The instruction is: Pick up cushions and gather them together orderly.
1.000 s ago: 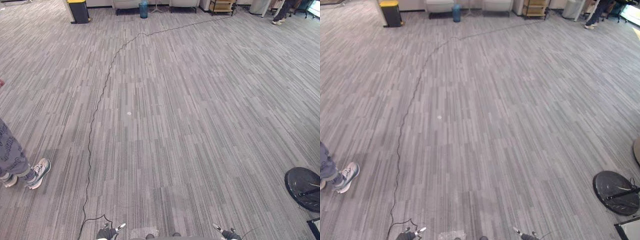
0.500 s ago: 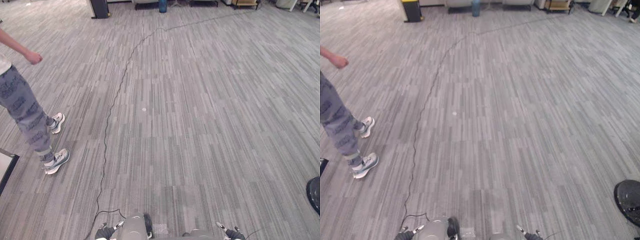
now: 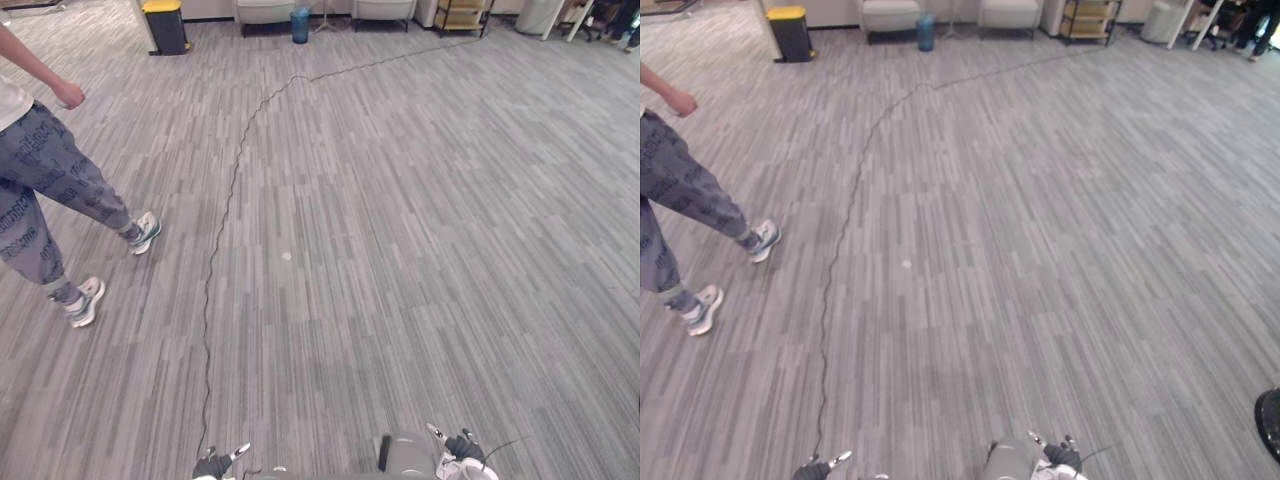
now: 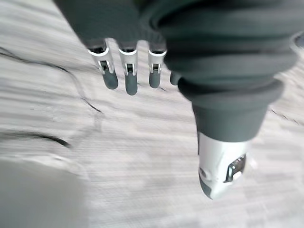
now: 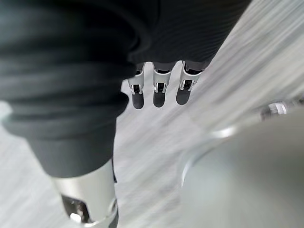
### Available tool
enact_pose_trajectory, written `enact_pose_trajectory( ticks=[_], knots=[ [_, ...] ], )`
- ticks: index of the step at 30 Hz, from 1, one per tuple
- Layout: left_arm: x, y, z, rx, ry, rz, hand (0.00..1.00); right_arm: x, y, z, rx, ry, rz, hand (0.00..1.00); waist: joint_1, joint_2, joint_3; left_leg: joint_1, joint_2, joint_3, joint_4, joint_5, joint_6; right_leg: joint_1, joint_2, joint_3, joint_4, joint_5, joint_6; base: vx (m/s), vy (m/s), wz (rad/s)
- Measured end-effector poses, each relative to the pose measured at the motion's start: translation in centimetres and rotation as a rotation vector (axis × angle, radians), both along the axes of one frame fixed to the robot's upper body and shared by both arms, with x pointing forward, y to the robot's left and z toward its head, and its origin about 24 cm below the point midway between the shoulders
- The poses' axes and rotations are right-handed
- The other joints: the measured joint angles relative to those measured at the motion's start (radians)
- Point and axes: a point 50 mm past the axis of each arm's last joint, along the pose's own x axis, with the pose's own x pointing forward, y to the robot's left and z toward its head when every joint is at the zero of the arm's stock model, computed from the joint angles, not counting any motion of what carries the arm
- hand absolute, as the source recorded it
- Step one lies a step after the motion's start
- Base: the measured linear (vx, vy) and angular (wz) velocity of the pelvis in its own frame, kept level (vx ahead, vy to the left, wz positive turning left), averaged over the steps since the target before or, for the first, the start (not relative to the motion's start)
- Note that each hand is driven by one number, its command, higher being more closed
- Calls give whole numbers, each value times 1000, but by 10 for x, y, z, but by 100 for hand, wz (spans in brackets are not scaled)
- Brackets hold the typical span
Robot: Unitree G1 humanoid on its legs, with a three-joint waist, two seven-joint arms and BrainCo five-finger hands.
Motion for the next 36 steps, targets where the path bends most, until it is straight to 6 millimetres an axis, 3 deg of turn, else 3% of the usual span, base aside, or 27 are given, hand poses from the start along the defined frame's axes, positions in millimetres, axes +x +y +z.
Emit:
enact_pose_trajectory(
  ticks=[1, 2, 3, 4, 6, 8, 9, 10, 11, 12, 13, 15, 16, 17, 18, 20, 21, 22, 23, 24, 25, 27, 29, 31, 34, 35, 36],
  knots=[
    [7, -4, 1, -6, -13, -22, 0, 1, 0, 0, -4, 2, 7, 0, -8, -2, 3, 20, 0, -25, -20, -1, -11, -25, 21, -18, -108, 34, -8, 722, -18, 79],
    [14, -8, 2, -10, -29, -51, 0, -5, 1, -2, -3, 24, 14, 0, -13, -13, 12, 48, -3, -64, -37, -1, -22, -34, 52, -18, -279, 116, -14, 663, -78, 95],
    [14, -13, 1, -21, -25, -73, 0, -22, 6, -9, 21, 93, 16, 0, -27, -41, 11, 98, -29, -156, -57, 4, -34, -12, 88, 21, -457, 333, -90, 693, -111, 87],
    [15, -18, 1, -35, -24, -73, 0, -28, 2, -11, 20, 117, 11, 0, -36, -21, 9, 114, -3, -198, -53, 3, -35, -9, 112, 28, -421, 335, -121, 693, -140, 48],
    [15, -22, 0, -60, -30, -34, 0, -21, -3, -8, 10, 97, -6, 0, -25, 27, 18, 78, 46, -257, 69, 60, -120, 3, 141, 15, -384, 253, -131, 743, -186, -18],
    [14, -22, 0, -79, -37, 34, 0, -18, -6, -6, -3, 82, -7, 0, -29, 52, 31, -16, 84, -266, 334, 160, -139, 62, 169, 19, -387, 197, -128, 647, -144, -23],
    [13, -26, 0, -97, -47, 68, 0, -17, -8, -4, -15, 66, -8, 0, -22, 65, 42, -116, 131, -265, 598, 273, -177, 146, 189, 34, -414, 161, -131, 587, -63, -23],
    [17, -25, 2, -95, -71, 79, 0, -15, -8, -2, -19, 51, -7, 0, -17, 65, 48, -185, 179, -240, 774, 247, -142, 220, 203, 44, -436, 128, -132, 571, -41, -25],
    [19, -23, 3, -91, -84, 85, 0, -13, -6, -2, -16, 42, -3, 0, -12, 60, 51, -217, 204, -220, 840, 226, -111, 262, 204, 50, -441, 110, -132, 654, -33, -23],
    [23, -19, 6, -79, -109, 90, 0, -11, -2, -2, -8, 32, 0, 0, 2, 35, 56, -284, 243, -173, 905, 187, -73, 343, 203, 72, -465, 67, -133, 438, -22, -18],
    [24, -18, 7, -78, -116, 89, 0, -11, -1, -2, -6, 31, 3, 0, 6, 31, 52, -302, 251, -162, 904, 176, -68, 359, 203, 78, -474, 61, -131, 590, 3, -27],
    [28, -17, 10, -72, -141, 91, 0, -6, 7, -2, 19, 17, 14, 0, 21, 29, 38, -446, 275, -113, 779, 117, -54, 471, 195, 109, -545, 25, -102, 409, 49, -27],
    [28, -19, 10, -76, -145, 93, 0, -5, 10, -3, 26, 14, 12, 0, 24, 27, 37, -468, 271, -101, 724, 111, -52, 488, 186, 115, -554, 20, -94, 526, 147, -27],
    [28, -18, 11, -76, -148, 100, 0, -1, 12, -1, 31, -4, 4, 0, 28, 23, 37, -492, 234, -93, 548, 113, -53, 530, 163, 135, -569, 3, -75, 655, 224, -40],
    [27, -17, 11, -74, -155, 105, 0, 0, 15, -2, 40, -7, -5, 0, 36, 18, 37, -503, 172, -114, 303, 154, -71, 561, 126, 161, -580, -24, -49, 669, 260, -47],
    [25, -19, 10, -73, -150, 88, 0, -2, 12, -2, 35, 1, -5, 0, 51, 20, 36, -511, 130, -173, 125, 249, -101, 590, 104, 201, -603, -53, -19, 513, 266, -71],
    [19, -15, 8, -71, -136, 100, 0, -7, 15, -5, 45, 27, -7, 0, 66, -2, 13, -512, 86, -197, 129, 332, -58, 624, 70, 257, -640, -66, 2, 621, 318, -76],
    [20, -12, 9, -62, -135, 97, 0, -12, 20, -7, 58, 42, -11, 0, 62, -16, -4, -514, 76, -179, 139, 304, -47, 620, 50, 270, -639, -61, -2, 792, 372, -72],
    [20, -9, 9, -57, -130, 99, 0, -12, 23, -8, 70, 39, -25, 0, 57, -29, -10, -516, 73, -159, 192, 267, -12, 599, 34, 305, -594, -26, 0, 640, 309, -46],
    [17, -6, 8, -48, -121, 105, 0, -17, 26, -9, 82, 49, -41, 0, 61, -49, -22, -488, 66, -123, 214, 229, 16, 566, 13, 343, -484, -12, 30, 609, 305, -53],
    [16, -4, 8, -45, -116, 104, 0, -18, 27, -10, 85, 51, -42, 0, 62, -55, -25, -466, 62, -110, 214, 216, 24, 539, 7, 359, -413, -1, 50, 556, 282, -65],
    [15, -5, 6, -38, -95, 87, 0, -14, 26, -8, 79, 32, -33, 0, 51, -57, -20, -341, 51, -75, 174, 167, 43, 394, -13, 372, -34, 89, 146, 470, 198, -70],
    [13, -6, 5, -34, -79, 83, 0, -13, 24, -7, 69, 29, -18, 0, 44, -53, -11, -219, 49, -34, 122, 144, 43, 291, -32, 300, 175, 76, 121, 484, 169, -68],
    [14, -9, 4, -38, -72, 66, 0, -7, 23, -4, 47, 6, 16, 0, 38, -43, -6, -92, 54, 16, 33, 141, 40, 211, -45, 165, 181, 32, 54, 433, 119, -68],
    [17, -15, 3, -52, -68, 36, 0, 1, 24, -2, 48, -19, 35, 0, 13, -41, -4, 4, 70, 79, -53, 138, 31, 113, -26, -22, -33, 3, 23, 403, 53, -48],
    [21, -18, 4, -57, -74, 17, 0, 6, 24, 0, 46, -35, 41, 0, 9, -36, -1, 29, 75, 100, -82, 129, 10, 81, 2, -67, -175, 42, 8, 401, -32, -47],
    [22, -19, 3, -52, -64, -9, 0, 9, 25, 0, 51, -39, 46, 0, 4, -44, 2, 51, 67, 106, -101, 118, -15, 59, 43, -83, -364, 132, -5, 428, -60, -39]
  ],
)
